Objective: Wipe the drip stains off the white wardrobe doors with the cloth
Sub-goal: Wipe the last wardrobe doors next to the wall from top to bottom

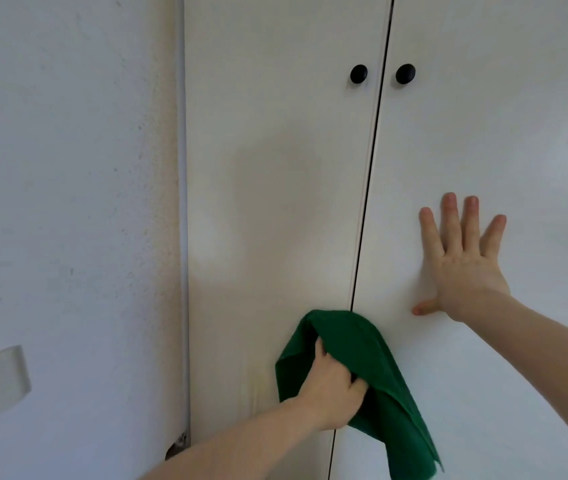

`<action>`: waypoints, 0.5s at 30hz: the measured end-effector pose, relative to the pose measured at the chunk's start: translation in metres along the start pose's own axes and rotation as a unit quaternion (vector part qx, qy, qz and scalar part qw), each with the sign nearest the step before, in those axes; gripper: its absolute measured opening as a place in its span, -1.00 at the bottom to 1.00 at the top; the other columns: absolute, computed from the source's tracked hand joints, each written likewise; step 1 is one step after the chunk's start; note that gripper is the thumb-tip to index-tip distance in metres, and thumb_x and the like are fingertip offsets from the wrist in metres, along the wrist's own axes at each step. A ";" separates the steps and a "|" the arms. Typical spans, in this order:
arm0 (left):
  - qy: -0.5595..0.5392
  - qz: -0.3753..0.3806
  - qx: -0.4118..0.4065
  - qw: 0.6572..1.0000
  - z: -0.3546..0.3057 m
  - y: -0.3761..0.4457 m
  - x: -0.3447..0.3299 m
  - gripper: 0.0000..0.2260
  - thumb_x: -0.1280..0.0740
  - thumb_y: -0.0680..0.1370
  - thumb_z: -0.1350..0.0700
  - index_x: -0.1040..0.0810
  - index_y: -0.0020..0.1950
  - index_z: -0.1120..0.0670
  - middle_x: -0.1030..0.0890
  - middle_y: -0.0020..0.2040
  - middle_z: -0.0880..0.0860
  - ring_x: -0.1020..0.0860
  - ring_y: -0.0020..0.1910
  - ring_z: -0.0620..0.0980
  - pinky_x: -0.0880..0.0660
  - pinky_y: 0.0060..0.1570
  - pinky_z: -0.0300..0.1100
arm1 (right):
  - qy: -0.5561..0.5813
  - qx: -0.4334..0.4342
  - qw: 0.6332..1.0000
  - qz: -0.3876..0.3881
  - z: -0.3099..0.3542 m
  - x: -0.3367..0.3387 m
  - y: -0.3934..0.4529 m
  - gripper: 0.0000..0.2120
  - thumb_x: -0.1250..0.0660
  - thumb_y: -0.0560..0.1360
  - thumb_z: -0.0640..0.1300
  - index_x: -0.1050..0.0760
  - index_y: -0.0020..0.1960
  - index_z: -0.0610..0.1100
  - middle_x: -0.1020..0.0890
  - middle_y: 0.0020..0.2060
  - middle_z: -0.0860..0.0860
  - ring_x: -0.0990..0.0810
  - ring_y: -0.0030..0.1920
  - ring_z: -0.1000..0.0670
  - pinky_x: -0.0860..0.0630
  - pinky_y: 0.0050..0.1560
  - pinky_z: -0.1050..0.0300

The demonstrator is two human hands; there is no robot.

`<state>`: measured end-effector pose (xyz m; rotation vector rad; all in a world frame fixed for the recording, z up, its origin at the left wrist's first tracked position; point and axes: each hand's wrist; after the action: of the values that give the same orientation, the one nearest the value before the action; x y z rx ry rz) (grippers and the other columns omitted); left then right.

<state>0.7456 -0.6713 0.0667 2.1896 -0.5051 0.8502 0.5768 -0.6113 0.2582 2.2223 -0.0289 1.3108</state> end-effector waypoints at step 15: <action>0.049 -0.193 0.216 0.956 0.138 0.017 0.128 -0.86 -0.25 0.58 0.26 -0.44 -0.18 0.11 -0.51 -0.16 0.06 -0.49 -0.07 0.09 -0.47 0.14 0.14 | -0.002 0.003 1.000 -0.014 -0.001 -0.004 0.003 0.57 -0.31 0.16 0.65 0.69 0.44 -0.27 0.60 0.41 -0.38 0.47 0.50 -0.48 0.13 0.51 -0.54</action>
<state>0.8843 -0.7974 0.0928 2.5030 0.1794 0.9062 0.5730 -0.6142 0.2564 2.2223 0.0056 1.2938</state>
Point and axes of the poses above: each hand's wrist, its own y-axis towards the middle knuckle, its own x-axis out of the back of the hand, z = x × y
